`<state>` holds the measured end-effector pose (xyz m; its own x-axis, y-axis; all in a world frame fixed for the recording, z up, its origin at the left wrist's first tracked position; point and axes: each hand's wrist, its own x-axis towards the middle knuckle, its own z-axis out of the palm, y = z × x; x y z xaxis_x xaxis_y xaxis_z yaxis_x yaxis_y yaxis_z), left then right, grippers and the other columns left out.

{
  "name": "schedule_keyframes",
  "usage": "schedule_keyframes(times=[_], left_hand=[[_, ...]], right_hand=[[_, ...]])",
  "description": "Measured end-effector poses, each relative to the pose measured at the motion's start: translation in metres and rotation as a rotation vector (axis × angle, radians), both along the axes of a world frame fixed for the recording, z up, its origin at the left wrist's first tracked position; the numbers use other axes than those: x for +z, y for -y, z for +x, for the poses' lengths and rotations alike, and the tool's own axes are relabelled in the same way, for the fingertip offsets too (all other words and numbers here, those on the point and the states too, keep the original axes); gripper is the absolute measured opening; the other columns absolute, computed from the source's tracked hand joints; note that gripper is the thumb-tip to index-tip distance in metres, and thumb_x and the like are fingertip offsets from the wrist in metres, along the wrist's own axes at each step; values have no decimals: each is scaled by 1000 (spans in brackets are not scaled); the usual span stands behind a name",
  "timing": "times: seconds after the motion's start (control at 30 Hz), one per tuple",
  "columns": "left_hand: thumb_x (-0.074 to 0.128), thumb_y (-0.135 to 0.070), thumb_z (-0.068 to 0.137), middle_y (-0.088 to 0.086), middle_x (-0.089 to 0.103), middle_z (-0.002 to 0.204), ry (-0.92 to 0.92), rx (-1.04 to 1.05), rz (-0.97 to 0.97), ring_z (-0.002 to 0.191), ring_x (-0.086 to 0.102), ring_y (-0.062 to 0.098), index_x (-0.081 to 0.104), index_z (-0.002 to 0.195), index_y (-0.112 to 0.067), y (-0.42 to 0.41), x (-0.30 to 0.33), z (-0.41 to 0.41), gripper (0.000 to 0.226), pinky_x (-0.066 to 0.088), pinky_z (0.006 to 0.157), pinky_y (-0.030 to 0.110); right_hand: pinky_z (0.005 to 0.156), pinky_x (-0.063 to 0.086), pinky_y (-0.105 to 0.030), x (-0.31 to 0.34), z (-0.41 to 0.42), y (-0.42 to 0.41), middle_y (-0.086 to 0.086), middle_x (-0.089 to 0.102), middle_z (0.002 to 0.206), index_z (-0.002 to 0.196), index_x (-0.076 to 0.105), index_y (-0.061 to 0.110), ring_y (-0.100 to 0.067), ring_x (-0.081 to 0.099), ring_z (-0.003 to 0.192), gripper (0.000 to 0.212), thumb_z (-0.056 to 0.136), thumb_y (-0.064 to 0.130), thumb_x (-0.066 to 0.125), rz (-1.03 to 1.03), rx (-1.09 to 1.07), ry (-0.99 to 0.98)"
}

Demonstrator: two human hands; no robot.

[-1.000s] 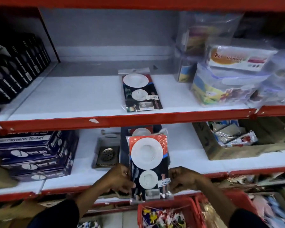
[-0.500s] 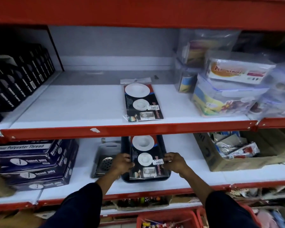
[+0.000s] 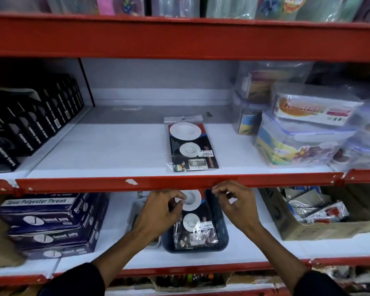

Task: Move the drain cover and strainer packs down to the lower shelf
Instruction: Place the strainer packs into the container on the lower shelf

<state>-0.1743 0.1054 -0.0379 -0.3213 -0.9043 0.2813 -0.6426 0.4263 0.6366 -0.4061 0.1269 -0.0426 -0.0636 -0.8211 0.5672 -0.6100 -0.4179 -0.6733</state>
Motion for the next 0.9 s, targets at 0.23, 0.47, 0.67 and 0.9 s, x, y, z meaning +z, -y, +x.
schedule_keyframes(times=[0.23,0.47,0.67,0.9], left_hand=[[69,-13,83,-8,75,92,-362,173,-119,76,67,3,73,95,-23,35,63,-14,16,51,67,12],[81,-26,75,14,61,127,-424,343,411,112,62,28,51,133,-9,99,58,-9,68,52,94,35],[77,10,72,17,67,112,-718,245,591,80,66,22,57,120,7,108,66,3,52,52,58,23],[73,10,74,11,74,93,-655,-26,703,79,70,22,64,106,-8,62,90,30,38,56,65,29]], right_hand=[[76,46,-20,56,13,57,8,69,104,116,67,16,-18,65,99,27,89,15,65,182,-192,86],[83,46,-27,75,7,101,-12,65,123,129,54,2,-30,62,112,50,85,21,67,690,-221,116],[62,46,-30,79,-9,102,-17,64,79,79,65,3,-23,58,70,8,81,2,72,683,-31,448],[95,52,-43,90,-31,51,-11,72,112,115,64,13,-24,68,99,34,86,-4,66,783,361,575]])
